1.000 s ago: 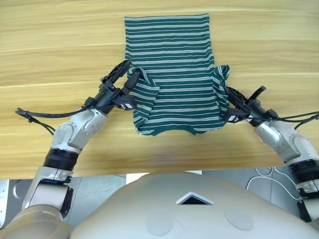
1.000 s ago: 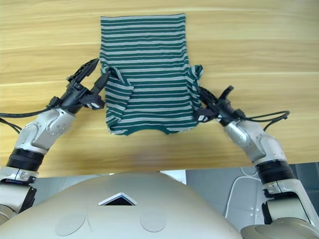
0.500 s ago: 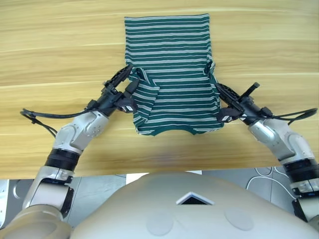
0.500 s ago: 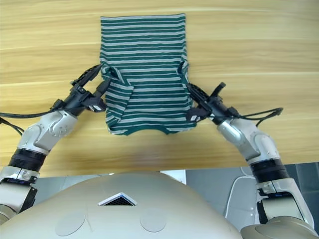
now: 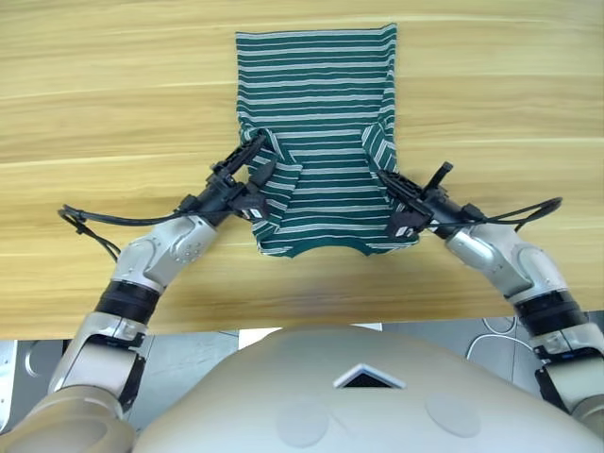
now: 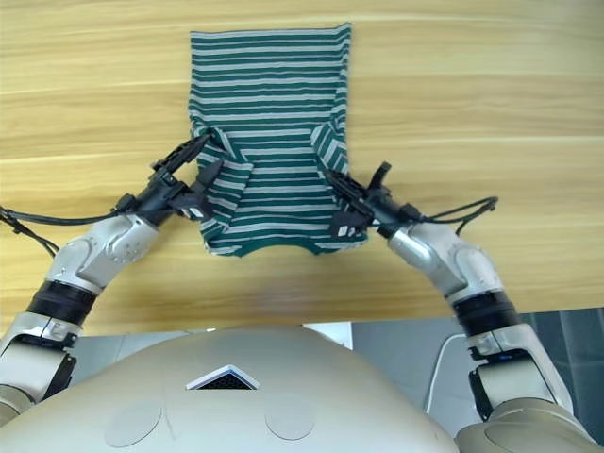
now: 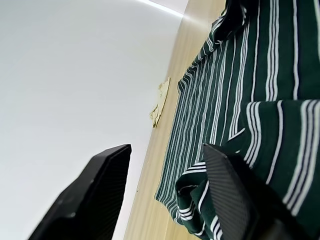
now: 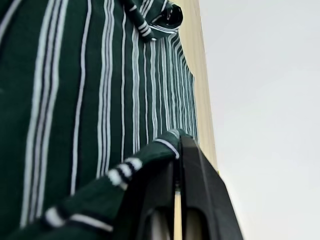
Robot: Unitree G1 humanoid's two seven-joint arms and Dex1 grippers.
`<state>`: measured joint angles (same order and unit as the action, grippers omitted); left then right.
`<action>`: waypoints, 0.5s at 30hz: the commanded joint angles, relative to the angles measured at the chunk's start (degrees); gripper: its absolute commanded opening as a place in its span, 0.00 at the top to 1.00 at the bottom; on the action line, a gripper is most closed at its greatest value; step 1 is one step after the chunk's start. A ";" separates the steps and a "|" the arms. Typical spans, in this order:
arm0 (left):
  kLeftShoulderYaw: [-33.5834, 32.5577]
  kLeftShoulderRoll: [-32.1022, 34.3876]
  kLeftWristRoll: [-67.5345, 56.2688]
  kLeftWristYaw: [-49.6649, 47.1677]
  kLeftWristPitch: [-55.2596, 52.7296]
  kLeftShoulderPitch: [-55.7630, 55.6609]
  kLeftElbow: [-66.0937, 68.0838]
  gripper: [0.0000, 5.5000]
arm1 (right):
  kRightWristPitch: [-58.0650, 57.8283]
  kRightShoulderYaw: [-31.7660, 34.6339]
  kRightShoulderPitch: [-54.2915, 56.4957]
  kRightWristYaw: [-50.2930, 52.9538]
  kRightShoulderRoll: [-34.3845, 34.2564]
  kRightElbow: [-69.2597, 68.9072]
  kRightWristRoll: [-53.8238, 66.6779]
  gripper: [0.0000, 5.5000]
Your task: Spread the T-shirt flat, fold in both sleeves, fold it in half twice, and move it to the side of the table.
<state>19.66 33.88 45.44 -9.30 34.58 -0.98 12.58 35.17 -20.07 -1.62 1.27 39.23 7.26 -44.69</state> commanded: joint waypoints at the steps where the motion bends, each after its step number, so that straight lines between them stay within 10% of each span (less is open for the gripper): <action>1: 0.43 0.09 0.33 0.27 0.03 -0.47 0.62 0.51 | 0.15 -0.96 1.74 -0.82 -0.40 1.68 -1.04 0.89; 15: -5.02 8.24 -2.69 3.44 0.47 5.40 -3.86 0.51 | -1.62 2.11 -0.42 -1.77 2.84 3.86 0.23 0.56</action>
<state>15.80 39.92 44.25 -7.87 34.74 2.89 10.24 33.73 -18.72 -1.19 1.15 40.20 10.25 -46.00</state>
